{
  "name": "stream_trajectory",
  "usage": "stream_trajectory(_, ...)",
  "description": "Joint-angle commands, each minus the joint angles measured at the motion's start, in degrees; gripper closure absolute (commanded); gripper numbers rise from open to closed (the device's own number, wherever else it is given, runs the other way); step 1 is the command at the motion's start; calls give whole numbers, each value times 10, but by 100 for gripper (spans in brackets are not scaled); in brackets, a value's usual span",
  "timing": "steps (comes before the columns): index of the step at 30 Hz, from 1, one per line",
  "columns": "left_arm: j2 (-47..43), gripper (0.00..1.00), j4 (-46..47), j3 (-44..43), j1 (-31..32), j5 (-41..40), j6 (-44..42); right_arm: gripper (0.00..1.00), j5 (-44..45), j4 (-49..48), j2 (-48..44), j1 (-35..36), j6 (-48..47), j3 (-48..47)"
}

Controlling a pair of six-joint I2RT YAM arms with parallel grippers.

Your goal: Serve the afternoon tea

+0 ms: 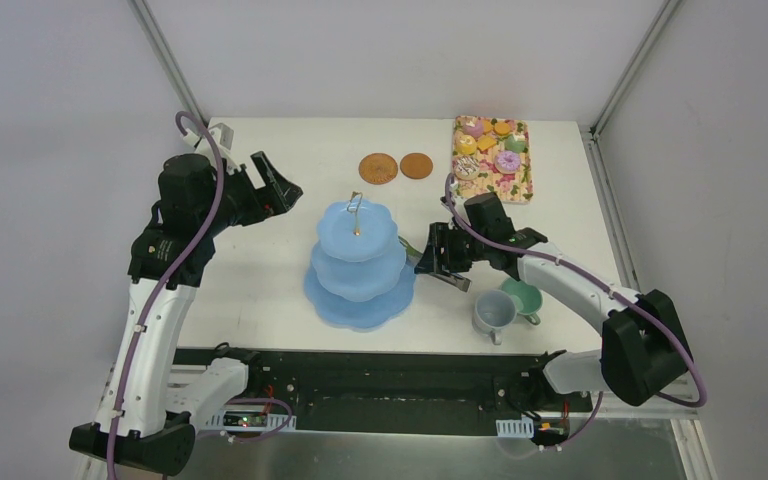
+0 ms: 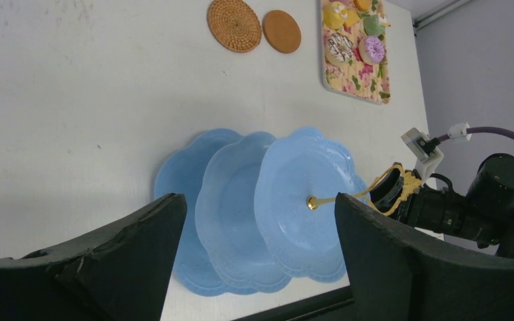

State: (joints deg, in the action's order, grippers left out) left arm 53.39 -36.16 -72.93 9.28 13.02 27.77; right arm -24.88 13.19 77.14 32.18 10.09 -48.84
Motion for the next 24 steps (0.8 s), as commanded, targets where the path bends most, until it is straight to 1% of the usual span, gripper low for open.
stream_trajectory(1,2,15,26,-14,-4,4,9,45,-10,-27,-3,4,0,5)
stream_trajectory(9,3,15,25,-14,-4,1,7,44,-8,-9,-20,4,2,7)
stream_trajectory(13,1,15,25,-10,-4,-1,5,45,7,13,-41,4,2,4)
stream_trajectory(20,-2,15,31,-1,-4,0,8,48,80,81,-87,3,2,-9)
stream_trajectory(24,-3,15,36,5,-4,1,9,49,142,116,-109,3,11,-15)
